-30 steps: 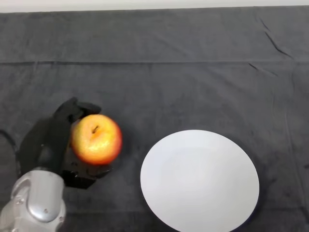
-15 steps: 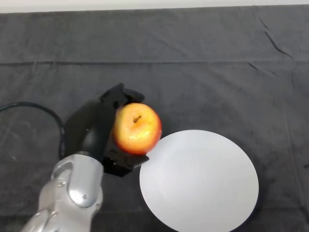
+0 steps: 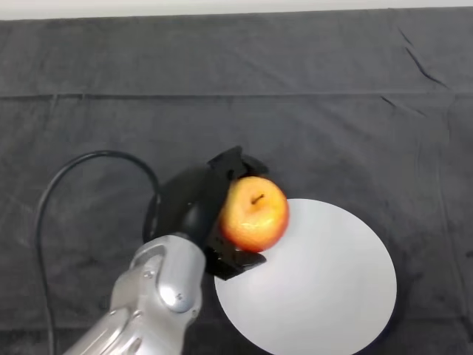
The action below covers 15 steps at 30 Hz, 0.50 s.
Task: Move the apple to the plate
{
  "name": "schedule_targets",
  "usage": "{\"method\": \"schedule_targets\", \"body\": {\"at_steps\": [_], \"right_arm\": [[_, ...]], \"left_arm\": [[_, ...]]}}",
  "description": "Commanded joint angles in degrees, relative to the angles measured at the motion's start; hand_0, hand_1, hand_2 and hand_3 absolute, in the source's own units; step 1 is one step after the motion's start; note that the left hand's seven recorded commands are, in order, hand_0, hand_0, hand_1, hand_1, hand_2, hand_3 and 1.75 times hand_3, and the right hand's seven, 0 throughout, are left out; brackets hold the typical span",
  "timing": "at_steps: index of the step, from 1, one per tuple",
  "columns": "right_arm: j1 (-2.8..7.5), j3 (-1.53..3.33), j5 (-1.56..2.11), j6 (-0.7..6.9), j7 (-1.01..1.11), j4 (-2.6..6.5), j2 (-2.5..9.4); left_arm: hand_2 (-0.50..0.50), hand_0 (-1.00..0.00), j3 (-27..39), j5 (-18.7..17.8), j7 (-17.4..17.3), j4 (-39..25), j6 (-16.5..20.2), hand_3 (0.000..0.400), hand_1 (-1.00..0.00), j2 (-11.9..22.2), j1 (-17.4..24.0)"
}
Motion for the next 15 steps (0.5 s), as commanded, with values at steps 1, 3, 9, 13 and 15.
{"method": "schedule_targets", "body": {"at_steps": [1, 3, 9, 13, 15], "right_arm": [[2.29, -0.30, 1.77, 0.10, 0.02, -1.95, -0.21], [2.29, -0.30, 1.77, 0.10, 0.02, -1.95, -0.21], [2.29, -0.30, 1.76, 0.10, 0.03, -1.94, -0.21], [2.28, -0.30, 1.76, 0.10, 0.04, -1.93, -0.22], [2.28, -0.30, 1.76, 0.10, 0.04, -1.93, -0.22]], "left_arm": [[0.00, -1.00, -1.74, -1.62, 0.83, 2.58, -1.09, 0.400, -1.00, 0.01, -1.66], [0.00, -1.00, -2.92, -2.48, 1.22, 3.74, -1.62, 0.400, -1.00, -0.29, -2.32], [0.00, -1.00, -6.31, -5.08, 1.87, 7.02, -3.09, 0.400, -1.00, -0.93, -4.42], [0.00, -1.00, -8.20, -6.73, 1.54, 8.56, -3.72, 0.400, -1.00, -0.92, -5.91], [0.00, -1.00, -9.08, -7.48, 1.43, 9.32, -4.01, 0.400, -1.00, -0.97, -6.63]]}}
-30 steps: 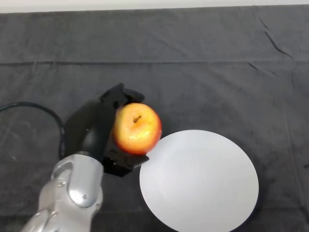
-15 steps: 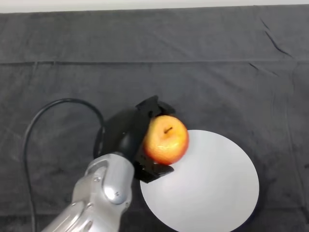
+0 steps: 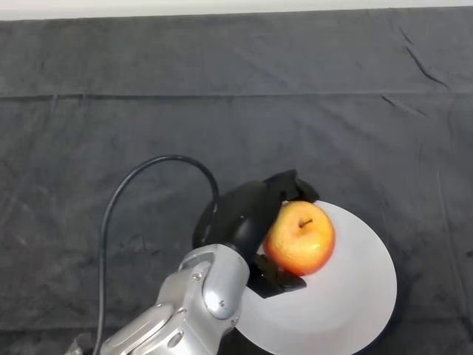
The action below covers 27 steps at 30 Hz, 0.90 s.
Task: Move the apple to the plate
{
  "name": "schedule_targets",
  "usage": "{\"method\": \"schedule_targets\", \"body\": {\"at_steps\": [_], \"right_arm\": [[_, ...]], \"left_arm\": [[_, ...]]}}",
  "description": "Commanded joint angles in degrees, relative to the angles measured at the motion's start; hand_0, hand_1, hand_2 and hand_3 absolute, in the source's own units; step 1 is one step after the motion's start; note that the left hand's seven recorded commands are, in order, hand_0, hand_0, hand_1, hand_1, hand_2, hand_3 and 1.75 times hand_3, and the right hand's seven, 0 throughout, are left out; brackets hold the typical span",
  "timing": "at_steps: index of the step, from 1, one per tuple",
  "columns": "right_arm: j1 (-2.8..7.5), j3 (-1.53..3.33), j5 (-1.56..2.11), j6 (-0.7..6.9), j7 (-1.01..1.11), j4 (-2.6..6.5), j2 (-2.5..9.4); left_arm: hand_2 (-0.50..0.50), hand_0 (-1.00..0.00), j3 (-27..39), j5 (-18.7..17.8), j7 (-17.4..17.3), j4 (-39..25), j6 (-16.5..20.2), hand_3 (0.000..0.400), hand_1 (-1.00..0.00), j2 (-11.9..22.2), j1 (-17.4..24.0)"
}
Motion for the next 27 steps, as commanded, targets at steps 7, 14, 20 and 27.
{"method": "schedule_targets", "body": {"at_steps": [7, 14, 20, 27], "right_arm": [[2.24, -0.33, 1.76, 0.09, 0.04, -1.90, -0.26], [2.23, -0.34, 1.75, 0.09, 0.05, -1.88, -0.27], [2.22, -0.34, 1.75, 0.09, 0.06, -1.86, -0.28], [2.22, -0.34, 1.75, 0.09, 0.07, -1.85, -0.28]], "left_arm": [[0.00, -1.00, -3.23, -2.72, -0.33, 3.48, -1.90, 0.400, -1.00, 0.97, -3.05], [0.00, 0.00, -3.94, -3.80, -0.97, 3.91, -2.07, 0.000, 0.00, 1.57, -3.94], [0.00, 0.00, -3.85, -4.25, -1.04, 4.10, -1.79, 0.000, 0.00, 1.73, -4.44], [0.00, 0.00, -1.38, -3.55, -0.17, 4.68, -2.53, 0.000, 0.00, 2.37, -5.45]]}}
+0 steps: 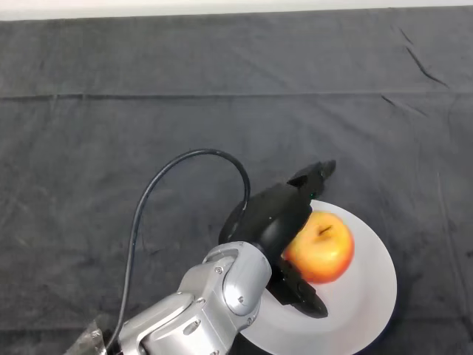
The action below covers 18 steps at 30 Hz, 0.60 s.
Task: Move the apple to the plate
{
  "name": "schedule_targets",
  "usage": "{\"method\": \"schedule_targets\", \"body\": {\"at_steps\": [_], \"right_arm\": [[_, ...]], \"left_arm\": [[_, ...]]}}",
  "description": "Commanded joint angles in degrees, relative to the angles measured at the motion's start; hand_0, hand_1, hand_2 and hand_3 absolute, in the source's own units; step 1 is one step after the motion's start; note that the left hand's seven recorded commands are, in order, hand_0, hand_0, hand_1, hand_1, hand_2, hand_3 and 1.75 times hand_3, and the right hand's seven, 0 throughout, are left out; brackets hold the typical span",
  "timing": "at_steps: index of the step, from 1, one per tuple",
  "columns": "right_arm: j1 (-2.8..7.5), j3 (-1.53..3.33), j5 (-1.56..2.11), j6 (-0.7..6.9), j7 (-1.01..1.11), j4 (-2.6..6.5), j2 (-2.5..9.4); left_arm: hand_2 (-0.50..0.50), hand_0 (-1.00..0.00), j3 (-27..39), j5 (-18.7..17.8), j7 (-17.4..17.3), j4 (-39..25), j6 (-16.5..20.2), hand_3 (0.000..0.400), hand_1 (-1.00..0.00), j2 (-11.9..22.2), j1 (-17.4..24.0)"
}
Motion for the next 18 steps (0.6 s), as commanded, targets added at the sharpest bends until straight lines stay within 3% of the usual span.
{"method": "schedule_targets", "body": {"at_steps": [1, 12, 18], "right_arm": [[2.21, -0.34, 1.74, 0.09, 0.07, -1.85, -0.28], [2.23, -0.34, 1.73, 0.08, 0.06, -1.89, -0.25], [2.24, -0.33, 1.73, 0.08, 0.05, -1.92, -0.23]], "left_arm": [[0.00, 0.00, 1.47, 0.56, 0.88, 2.23, -0.84, 0.000, 0.00, 0.92, -1.70], [0.00, 0.00, 6.47, 6.56, 9.73, 0.58, -5.38, 0.000, 0.00, 2.72, 1.23], [0.00, 0.00, 12.71, 8.16, 12.01, -3.72, -6.27, 0.000, 0.00, 5.72, 3.59]]}}
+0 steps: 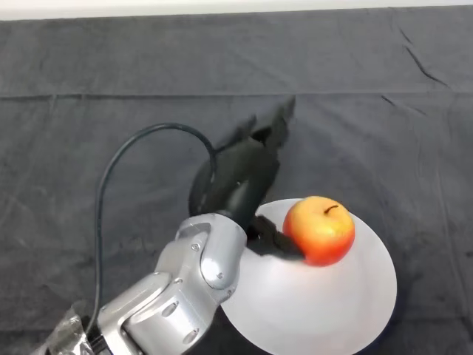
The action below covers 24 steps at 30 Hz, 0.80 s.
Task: Move the apple to the plate
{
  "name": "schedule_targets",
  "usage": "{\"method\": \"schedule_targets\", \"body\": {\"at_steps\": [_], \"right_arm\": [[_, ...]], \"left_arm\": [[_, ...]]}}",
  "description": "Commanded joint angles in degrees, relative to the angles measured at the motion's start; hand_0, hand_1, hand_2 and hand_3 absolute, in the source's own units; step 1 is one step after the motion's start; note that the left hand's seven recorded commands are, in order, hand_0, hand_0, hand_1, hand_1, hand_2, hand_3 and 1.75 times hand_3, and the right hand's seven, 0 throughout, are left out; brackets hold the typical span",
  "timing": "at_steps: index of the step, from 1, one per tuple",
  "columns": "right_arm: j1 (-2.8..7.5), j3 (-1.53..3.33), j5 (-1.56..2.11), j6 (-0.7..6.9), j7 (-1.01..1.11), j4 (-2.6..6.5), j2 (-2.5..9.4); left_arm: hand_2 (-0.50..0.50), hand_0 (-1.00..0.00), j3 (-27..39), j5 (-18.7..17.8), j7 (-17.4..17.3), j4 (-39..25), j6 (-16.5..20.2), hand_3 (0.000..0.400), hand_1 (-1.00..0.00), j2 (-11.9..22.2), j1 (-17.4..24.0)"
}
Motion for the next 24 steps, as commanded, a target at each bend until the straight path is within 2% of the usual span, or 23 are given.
{"method": "schedule_targets", "body": {"at_steps": [1, 4, 7, 10, 13, 16, 24], "right_arm": [[2.25, -0.34, 1.72, 0.07, 0.01, -1.93, -0.28], [2.26, -0.33, 1.72, 0.06, 0.01, -1.96, -0.27], [2.27, -0.33, 1.72, 0.06, 0.00, -1.98, -0.26], [2.28, -0.32, 1.72, 0.06, -0.01, -2.01, -0.24], [2.29, -0.32, 1.71, 0.06, -0.02, -2.04, -0.23], [2.30, -0.31, 1.71, 0.06, -0.03, -2.07, -0.21], [2.33, -0.30, 1.71, 0.05, -0.05, -2.15, -0.18]], "left_arm": [[0.00, 0.00, 3.03, 1.91, 1.24, -3.65, -1.11, 0.000, 0.00, 2.10, 2.82], [0.00, 0.00, 7.44, 1.97, 1.81, -7.12, -1.28, 0.000, 0.00, 3.96, 5.07], [0.00, 0.00, 10.13, 2.73, 3.57, -9.08, -1.21, 0.000, 0.00, 3.69, 6.90], [0.00, 0.00, 15.72, 1.81, 3.77, -12.74, -2.07, 0.000, 0.00, 5.49, 10.09], [0.00, 0.00, 19.19, 1.86, 5.22, -14.86, -2.44, 0.000, 0.00, 5.08, 12.32], [0.00, 0.00, 25.30, 0.34, 5.41, -18.01, -3.83, 0.000, 0.00, 6.02, 15.92], [0.00, 0.00, 36.63, -1.75, 7.97, -22.82, -7.29, 0.000, 0.00, 4.47, 22.87]]}}
